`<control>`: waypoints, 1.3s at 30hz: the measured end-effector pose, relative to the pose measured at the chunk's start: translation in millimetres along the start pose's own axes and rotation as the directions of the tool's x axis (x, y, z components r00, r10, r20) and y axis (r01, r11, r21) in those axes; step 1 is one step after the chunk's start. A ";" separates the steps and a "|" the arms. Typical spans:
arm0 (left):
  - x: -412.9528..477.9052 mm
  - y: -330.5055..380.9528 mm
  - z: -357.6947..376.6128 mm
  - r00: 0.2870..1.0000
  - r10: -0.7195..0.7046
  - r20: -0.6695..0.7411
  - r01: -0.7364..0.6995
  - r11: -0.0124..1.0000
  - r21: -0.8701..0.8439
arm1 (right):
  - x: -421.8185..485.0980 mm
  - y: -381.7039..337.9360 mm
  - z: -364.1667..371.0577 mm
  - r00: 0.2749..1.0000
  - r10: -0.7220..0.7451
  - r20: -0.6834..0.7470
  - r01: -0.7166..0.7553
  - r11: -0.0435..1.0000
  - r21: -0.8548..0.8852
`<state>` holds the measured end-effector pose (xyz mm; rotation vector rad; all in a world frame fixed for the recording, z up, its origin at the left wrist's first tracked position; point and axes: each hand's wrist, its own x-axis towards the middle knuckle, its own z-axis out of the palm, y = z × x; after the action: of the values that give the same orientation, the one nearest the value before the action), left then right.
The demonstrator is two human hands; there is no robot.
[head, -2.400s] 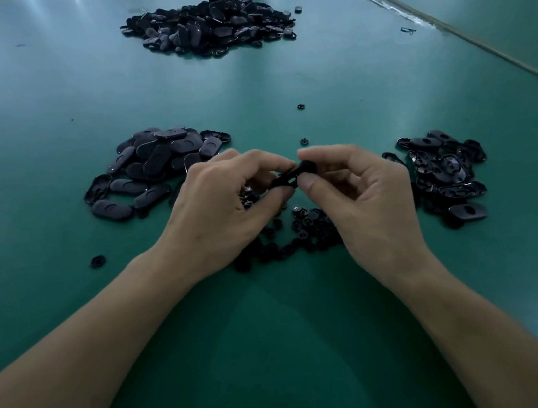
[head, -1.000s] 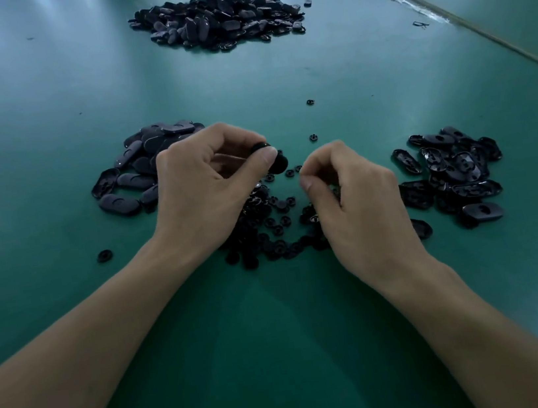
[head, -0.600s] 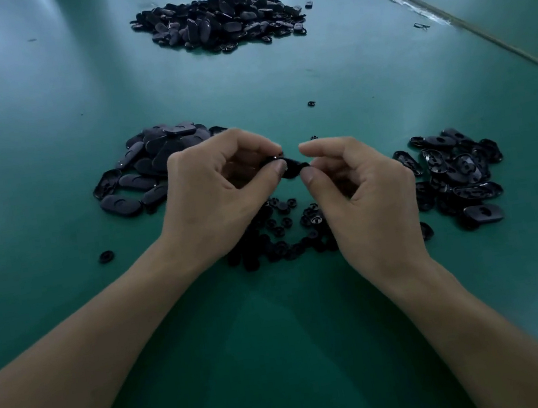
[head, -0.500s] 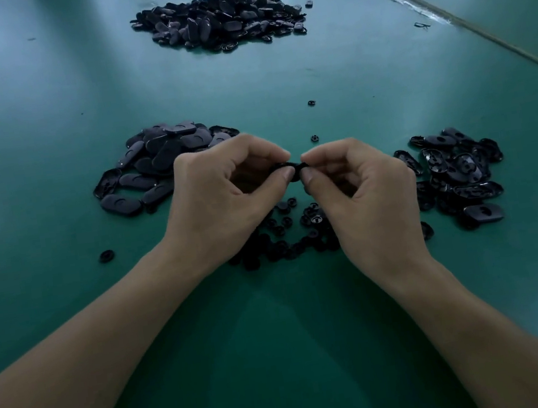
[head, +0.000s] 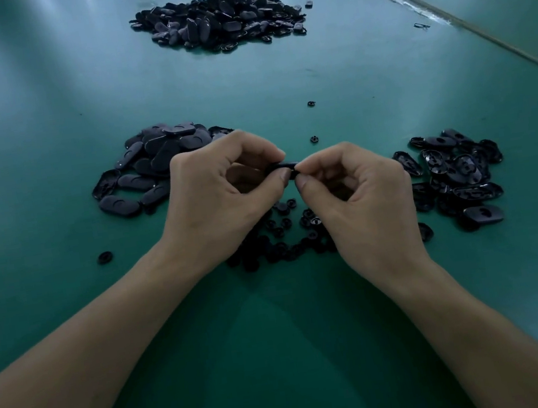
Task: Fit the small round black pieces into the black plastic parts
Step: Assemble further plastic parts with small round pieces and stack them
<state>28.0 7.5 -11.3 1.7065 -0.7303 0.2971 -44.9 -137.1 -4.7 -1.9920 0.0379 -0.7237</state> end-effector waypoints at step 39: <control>1.0 6.6 0.2 0.992 -0.062 0.114 0.079 0.985 -0.152 | -2.9 -0.1 1.9 0.999 0.005 -0.051 -0.004 1.000 0.013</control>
<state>24.8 6.3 -5.6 1.6047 -0.7516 0.0949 -46.3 -134.7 -6.7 -1.9607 0.0679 -0.7699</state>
